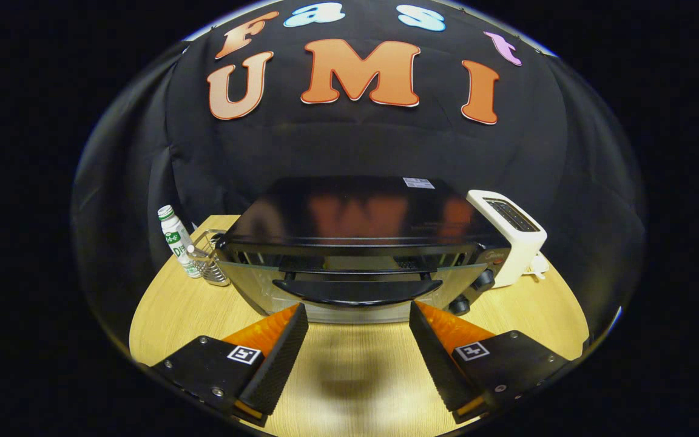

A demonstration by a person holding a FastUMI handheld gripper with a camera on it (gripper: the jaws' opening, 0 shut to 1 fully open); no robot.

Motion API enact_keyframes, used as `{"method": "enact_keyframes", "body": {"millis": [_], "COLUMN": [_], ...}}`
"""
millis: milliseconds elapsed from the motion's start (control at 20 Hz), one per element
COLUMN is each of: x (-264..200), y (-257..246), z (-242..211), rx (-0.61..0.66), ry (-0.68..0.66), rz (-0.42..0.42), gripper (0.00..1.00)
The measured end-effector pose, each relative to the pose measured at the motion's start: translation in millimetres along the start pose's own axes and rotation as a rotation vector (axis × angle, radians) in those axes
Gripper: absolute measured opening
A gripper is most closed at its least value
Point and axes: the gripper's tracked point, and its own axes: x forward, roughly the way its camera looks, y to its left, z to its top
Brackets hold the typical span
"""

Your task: Open the toaster oven, put the food inside, and close the toaster oven door.

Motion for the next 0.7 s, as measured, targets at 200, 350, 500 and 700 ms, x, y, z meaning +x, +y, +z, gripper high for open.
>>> {"method": "enact_keyframes", "body": {"millis": [200, 350, 500, 700], "x": [-3, -19, -23, -43], "y": [3, -7, -32, -71], "z": [11, 16, 41, 91], "rx": [0.047, 0.046, 0.023, 0.036], "ry": [-0.016, -0.020, -0.069, -0.151], "rz": [0.017, 0.026, -0.003, -0.029], "gripper": [1.00, 1.00, 1.00, 1.00]}}
